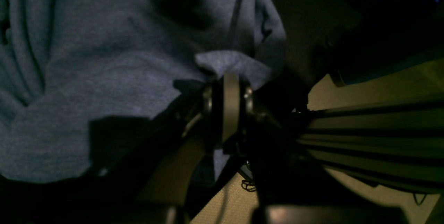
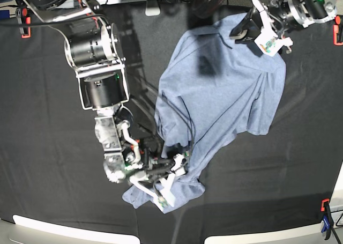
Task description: Layout the t-shirt on the table in an organized manner, then fold the t-shirt properly
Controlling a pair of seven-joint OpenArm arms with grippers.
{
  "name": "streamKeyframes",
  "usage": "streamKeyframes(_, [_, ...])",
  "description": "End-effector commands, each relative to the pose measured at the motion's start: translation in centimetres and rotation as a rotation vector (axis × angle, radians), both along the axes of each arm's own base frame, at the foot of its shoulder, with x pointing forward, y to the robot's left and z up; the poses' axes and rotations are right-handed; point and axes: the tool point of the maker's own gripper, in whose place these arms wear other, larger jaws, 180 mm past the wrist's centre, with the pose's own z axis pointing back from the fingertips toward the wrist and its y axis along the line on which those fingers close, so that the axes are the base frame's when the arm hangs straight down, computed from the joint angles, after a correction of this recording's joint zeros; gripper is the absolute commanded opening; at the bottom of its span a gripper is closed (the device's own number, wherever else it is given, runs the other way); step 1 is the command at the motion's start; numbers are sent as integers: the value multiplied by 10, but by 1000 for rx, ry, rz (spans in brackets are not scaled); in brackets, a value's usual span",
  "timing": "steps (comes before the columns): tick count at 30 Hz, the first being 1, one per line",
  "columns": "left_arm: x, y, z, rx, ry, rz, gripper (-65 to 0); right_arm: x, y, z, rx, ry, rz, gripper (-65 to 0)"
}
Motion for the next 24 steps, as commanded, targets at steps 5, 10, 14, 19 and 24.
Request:
streamKeyframes(5, [4,-2,10,-27,-31,1,-650,10,11,-8,-10,8,-57,-340])
streamKeyframes(10, [4,-2,10,-26,-31,1,-650,8,15,-22,-58,-2,-44,-630])
streamKeyframes(14, [4,-1,9,-15,-32,-1,-650,17,3,3,-146,-77,-39,-650])
streamKeyframes(19, [17,19,12,28,-69,46,-650,22,-19,66,-201,-155,-74,-650])
streamKeyframes(24, [50,62,39,9,-161,225,-650,10,-62,104,-296,-162,-122,-650])
